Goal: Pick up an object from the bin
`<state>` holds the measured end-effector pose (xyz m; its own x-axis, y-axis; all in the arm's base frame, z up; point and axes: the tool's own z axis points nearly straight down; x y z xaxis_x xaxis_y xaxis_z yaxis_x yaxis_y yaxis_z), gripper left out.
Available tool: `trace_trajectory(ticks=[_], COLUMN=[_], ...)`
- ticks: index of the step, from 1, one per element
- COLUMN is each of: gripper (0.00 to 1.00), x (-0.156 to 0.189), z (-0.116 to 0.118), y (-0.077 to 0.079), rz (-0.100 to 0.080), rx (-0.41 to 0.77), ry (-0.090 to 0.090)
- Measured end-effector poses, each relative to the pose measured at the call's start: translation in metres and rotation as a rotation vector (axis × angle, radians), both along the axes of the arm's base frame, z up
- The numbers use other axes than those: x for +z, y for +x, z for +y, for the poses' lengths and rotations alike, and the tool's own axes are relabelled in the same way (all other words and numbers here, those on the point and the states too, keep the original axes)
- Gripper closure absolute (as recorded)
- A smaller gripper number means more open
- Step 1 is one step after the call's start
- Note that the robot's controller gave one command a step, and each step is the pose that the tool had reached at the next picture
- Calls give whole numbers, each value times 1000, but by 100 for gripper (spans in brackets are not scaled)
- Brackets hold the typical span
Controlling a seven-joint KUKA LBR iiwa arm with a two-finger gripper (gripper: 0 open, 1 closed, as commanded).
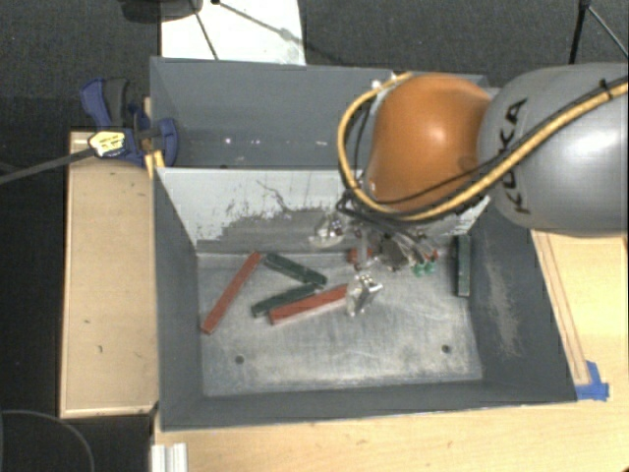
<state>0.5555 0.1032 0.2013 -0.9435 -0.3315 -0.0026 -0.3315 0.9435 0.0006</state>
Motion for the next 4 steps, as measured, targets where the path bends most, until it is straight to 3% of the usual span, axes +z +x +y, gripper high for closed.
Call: trace_trajectory(ticks=[1, 2, 3, 4], gripper=[0, 100, 100, 100], x=[-50, -127, -127, -126], z=[-1, 9, 9, 19], y=[13, 9, 9, 5], rz=[-8, -6, -6, -12], rx=[-38, -70, -71, 69], ry=[1, 2, 2, -3])
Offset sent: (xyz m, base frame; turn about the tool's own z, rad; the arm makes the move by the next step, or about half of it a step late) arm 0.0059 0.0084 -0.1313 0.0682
